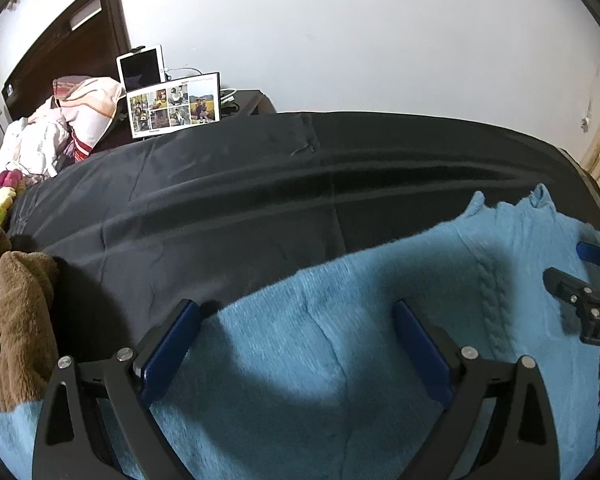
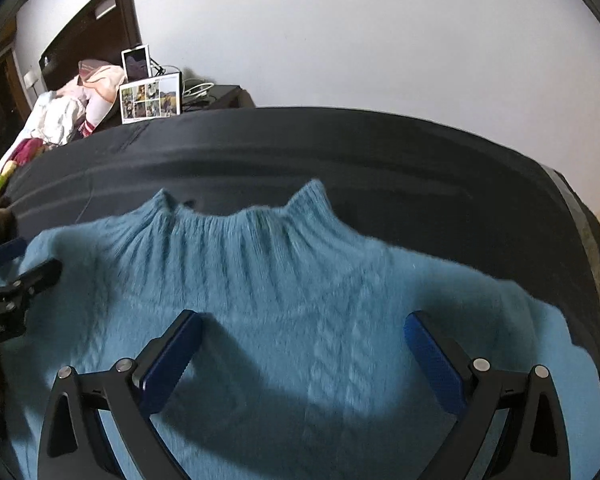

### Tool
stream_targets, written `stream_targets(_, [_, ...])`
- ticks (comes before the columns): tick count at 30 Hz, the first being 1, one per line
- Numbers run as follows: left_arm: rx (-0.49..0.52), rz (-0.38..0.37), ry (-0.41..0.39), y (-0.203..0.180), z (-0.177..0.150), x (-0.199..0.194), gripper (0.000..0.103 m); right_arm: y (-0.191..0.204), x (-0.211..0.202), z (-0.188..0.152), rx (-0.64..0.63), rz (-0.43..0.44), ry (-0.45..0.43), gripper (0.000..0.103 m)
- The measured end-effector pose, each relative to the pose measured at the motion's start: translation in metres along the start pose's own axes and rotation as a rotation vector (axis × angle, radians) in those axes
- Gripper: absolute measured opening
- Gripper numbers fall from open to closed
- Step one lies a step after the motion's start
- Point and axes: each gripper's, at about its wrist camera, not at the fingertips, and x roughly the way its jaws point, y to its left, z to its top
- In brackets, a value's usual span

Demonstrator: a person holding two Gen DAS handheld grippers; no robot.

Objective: Fold clothes

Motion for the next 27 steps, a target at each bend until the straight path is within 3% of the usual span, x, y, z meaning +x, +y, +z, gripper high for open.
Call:
stream_targets(10, [-0.033,0.020,0.004,0.007,0.007,0.005,0.100,0.005,0.012,0.012,0.009,-0.009,-0.039,0.102])
stream_targets(15, [-0.054,0.009,0.031,0.018,-0.003,-0.013,0.100,-0.003,-0.011,0.001,0.041,0.022,-0.032,0.102])
stream_targets(19, [-0.028,-0.044,0.027,0.021,-0.022,-0.045,0.100,-0.009,-0.052,-0.023,0.030,0.108,-0.063,0.102])
stream_targets(25, [0.088,-0.159,0.028,-0.012,-0.076,-0.101,0.100,-0.005,-0.101,-0.090,-0.035,0.181,-0.044,0.102])
stream_targets(27, [0.131,-0.167,0.026,-0.027,-0.096,-0.114,0.100,0.000,-0.112,-0.116,-0.049,0.197,-0.035,0.102])
